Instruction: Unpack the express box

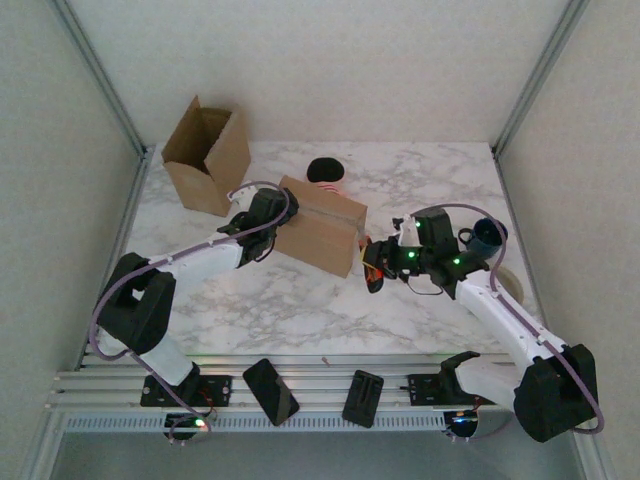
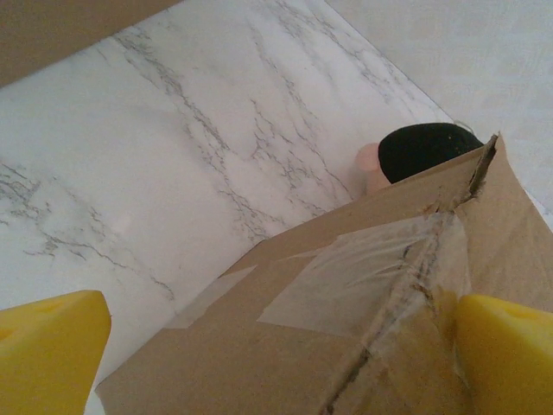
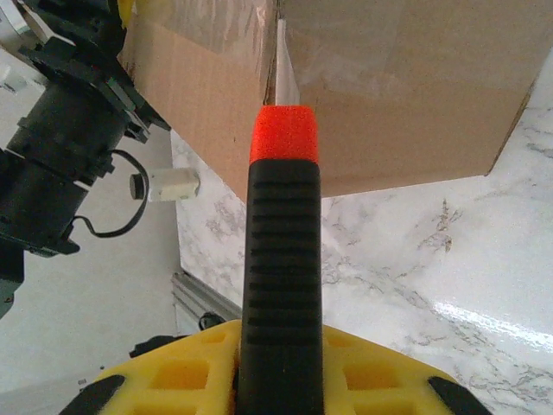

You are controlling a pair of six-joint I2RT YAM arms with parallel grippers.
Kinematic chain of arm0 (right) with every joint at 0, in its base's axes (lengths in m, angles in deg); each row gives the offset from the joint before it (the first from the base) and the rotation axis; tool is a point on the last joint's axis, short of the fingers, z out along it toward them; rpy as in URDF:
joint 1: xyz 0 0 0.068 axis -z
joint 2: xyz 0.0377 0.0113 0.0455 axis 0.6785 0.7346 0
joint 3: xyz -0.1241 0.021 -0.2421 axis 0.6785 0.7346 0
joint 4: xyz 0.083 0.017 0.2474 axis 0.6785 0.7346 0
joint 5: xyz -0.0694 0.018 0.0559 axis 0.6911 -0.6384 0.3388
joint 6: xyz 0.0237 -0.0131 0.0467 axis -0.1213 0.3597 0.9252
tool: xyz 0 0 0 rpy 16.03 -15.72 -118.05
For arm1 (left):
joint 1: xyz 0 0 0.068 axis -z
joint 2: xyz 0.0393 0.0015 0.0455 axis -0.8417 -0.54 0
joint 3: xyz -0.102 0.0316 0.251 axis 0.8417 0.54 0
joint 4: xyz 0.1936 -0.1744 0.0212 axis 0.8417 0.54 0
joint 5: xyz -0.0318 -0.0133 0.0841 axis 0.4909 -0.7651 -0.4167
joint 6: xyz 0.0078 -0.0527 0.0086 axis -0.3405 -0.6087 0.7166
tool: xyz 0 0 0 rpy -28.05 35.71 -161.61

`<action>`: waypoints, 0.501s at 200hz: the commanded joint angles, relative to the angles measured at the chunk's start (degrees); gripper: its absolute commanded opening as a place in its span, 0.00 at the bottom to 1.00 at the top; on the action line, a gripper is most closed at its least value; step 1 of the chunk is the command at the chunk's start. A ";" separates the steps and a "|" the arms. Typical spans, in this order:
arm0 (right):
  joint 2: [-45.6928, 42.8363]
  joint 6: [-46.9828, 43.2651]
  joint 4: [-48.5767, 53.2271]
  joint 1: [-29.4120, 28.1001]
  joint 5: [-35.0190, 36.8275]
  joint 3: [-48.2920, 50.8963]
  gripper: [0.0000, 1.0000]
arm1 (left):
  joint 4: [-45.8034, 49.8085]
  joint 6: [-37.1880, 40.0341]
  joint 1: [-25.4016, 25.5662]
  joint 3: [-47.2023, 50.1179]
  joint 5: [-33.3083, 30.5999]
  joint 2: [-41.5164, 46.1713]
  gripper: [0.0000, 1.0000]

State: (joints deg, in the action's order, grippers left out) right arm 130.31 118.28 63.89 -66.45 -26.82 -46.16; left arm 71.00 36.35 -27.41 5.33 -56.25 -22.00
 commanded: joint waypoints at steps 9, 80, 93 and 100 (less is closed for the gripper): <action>-0.07 2.16 5.56 -4.04 -6.57 2.61 0.00 | 14.48 1.90 0.06 2.79 -0.98 -5.39 1.00; -4.12 6.21 5.32 -6.48 -5.25 4.34 0.00 | 14.60 1.90 0.02 2.52 -0.88 -5.80 1.00; -5.00 6.71 5.41 -6.65 -5.11 4.51 0.00 | 14.50 1.82 0.06 2.47 -0.81 -5.94 1.00; -5.48 6.93 5.43 -6.69 -5.15 4.58 0.00 | 14.51 1.77 0.06 2.48 -0.79 -6.00 1.00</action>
State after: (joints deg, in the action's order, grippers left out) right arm 126.29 123.24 63.10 -70.63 -25.33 -43.27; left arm 71.59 36.94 -27.41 4.93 -56.28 -22.00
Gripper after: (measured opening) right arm 0.207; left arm 0.997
